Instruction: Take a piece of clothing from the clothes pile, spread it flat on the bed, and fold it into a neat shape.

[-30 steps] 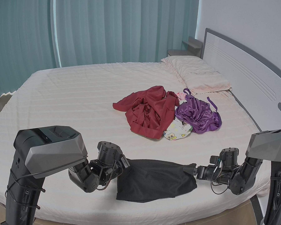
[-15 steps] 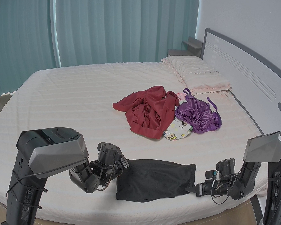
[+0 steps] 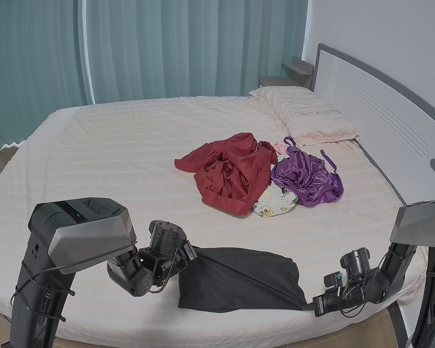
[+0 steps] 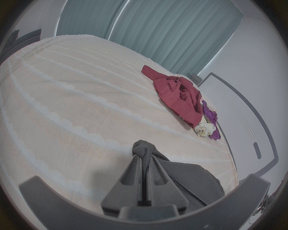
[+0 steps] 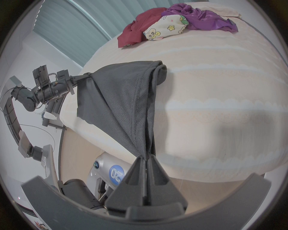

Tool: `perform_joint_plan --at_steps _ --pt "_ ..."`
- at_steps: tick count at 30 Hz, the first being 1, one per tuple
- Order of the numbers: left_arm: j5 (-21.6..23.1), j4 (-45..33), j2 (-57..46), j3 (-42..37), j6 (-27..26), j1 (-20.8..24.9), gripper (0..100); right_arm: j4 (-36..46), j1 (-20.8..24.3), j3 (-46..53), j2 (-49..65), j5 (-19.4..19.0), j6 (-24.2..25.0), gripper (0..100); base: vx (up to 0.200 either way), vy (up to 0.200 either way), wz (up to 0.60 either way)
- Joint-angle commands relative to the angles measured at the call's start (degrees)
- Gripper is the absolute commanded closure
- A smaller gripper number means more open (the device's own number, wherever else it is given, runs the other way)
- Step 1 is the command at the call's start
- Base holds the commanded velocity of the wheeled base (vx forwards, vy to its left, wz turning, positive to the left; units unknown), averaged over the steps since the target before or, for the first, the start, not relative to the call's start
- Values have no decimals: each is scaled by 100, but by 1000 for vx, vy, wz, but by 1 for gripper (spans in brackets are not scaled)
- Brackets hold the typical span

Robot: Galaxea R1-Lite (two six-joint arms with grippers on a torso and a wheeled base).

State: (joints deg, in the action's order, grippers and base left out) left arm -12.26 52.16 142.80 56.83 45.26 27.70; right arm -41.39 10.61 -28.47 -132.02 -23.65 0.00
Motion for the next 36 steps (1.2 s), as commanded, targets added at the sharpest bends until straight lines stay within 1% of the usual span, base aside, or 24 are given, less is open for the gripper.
perform_joint_plan --at_steps 1,3,4,5,6,8,13,15,16,17,21,23,27,28,29,30,32,34,36 --pt "-4 -31 134 21 -53 -10 100 307 -138 -300 186 18 -237 100 0 0 0" --pt "-4 -57 125 3 -53 -10 100 315 -138 -300 168 27 -237 100 0 0 0" --pt "5 -207 108 21 -53 -10 100 298 -129 -326 107 97 -237 0 0 0 0" --pt "5 -207 108 21 -53 -10 0 298 -129 -326 107 97 -237 0 0 0 0" --pt "13 -303 108 38 -53 -10 0 298 -120 -362 36 212 -237 0 0 0 0" --pt "13 -303 108 38 -53 -10 0 272 -129 -353 45 212 -237 0 0 0 0" --pt "13 -312 20 -93 -26 -45 0 254 -278 -467 282 53 -132 0 0 0 0" --pt "40 -312 -112 -199 0 -124 0 245 -270 -634 247 53 18 0 0 0 0" --pt "66 -312 -174 -252 9 -142 0 245 -270 -704 230 53 132 0 0 0 0" --pt "137 -303 -270 -375 26 -151 0 245 -243 -792 230 53 396 0 0 0 0" --pt "435 -233 -437 -691 26 -151 0 236 -155 -906 239 53 896 0 0 0 0" --pt "514 -224 -464 -744 35 -168 0 192 -155 -986 230 53 1011 0 0 0 0" --pt "514 -224 -420 -744 35 -168 0 166 -164 -1065 212 80 1125 0 0 0 0" --pt "523 -224 -411 -744 35 -168 0 166 -147 -1135 203 89 1354 0 0 0 0" --pt "523 -224 -411 -744 35 -168 0 166 -138 -1153 195 89 1397 0 0 0 0" --pt "523 -224 -411 -744 35 -159 0 175 -129 -1258 177 115 1679 0 0 0 0" --pt "523 -224 -411 -753 35 -159 0 175 -111 -1381 168 159 2004 0 0 0 0" --pt "514 -224 -411 -753 35 -151 0 175 -111 -1592 72 300 2417 0 0 0 0" --pt "514 -224 -411 -744 35 -151 0 192 -111 -1741 -16 458 2584 0 0 0 0"
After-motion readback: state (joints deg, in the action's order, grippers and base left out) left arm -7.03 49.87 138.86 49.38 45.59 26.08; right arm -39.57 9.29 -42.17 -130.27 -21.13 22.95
